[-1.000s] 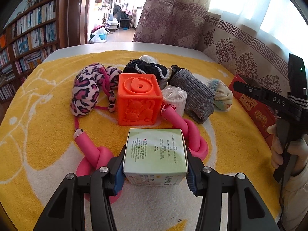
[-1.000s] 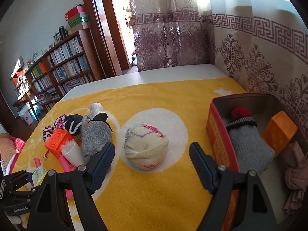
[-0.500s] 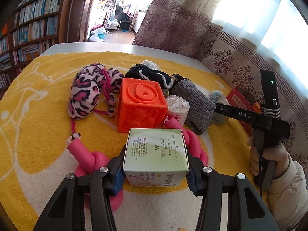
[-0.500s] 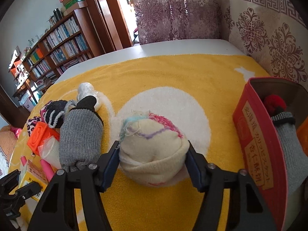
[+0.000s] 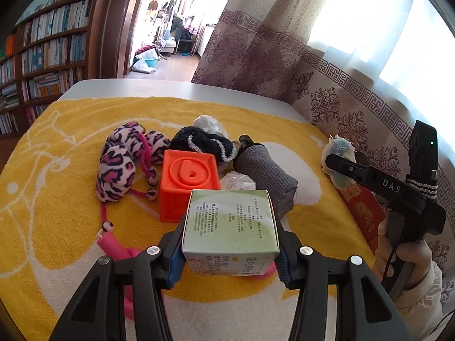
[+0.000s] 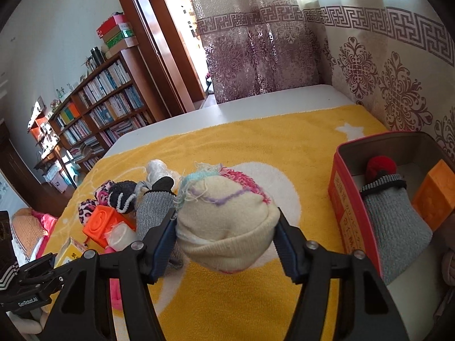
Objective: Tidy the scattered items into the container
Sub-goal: 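Grasp the cream knit hat with the right gripper while the left gripper holds the paper box, then carry the hat and paper box into the red tin box and open both grippers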
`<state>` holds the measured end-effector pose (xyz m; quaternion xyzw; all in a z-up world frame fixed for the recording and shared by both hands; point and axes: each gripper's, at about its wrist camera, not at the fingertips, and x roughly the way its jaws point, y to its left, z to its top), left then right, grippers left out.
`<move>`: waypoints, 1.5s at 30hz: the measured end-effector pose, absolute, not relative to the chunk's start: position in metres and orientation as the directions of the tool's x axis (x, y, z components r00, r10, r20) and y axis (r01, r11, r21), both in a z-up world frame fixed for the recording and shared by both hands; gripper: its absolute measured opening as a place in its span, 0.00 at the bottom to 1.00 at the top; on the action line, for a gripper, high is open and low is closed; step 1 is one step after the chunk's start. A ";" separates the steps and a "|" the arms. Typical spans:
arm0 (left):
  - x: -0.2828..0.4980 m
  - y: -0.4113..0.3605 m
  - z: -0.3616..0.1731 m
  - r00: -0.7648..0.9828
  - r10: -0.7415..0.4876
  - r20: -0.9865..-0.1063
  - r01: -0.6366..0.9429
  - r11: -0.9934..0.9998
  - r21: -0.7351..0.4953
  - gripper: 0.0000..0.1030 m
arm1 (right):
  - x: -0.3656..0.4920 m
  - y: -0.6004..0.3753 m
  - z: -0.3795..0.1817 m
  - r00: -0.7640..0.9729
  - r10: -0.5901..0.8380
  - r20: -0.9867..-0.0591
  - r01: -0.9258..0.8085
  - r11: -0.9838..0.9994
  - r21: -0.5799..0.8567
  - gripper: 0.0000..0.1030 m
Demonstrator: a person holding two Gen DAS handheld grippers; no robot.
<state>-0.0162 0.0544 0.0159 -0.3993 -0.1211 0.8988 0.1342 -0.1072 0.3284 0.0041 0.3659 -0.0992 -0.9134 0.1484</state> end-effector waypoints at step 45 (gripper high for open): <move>-0.043 0.336 0.046 -0.324 0.707 -0.628 -0.610 -0.664 -0.433 0.72 | -0.003 0.532 0.052 -0.868 -0.007 -0.497 -0.187 -0.922 0.340 0.75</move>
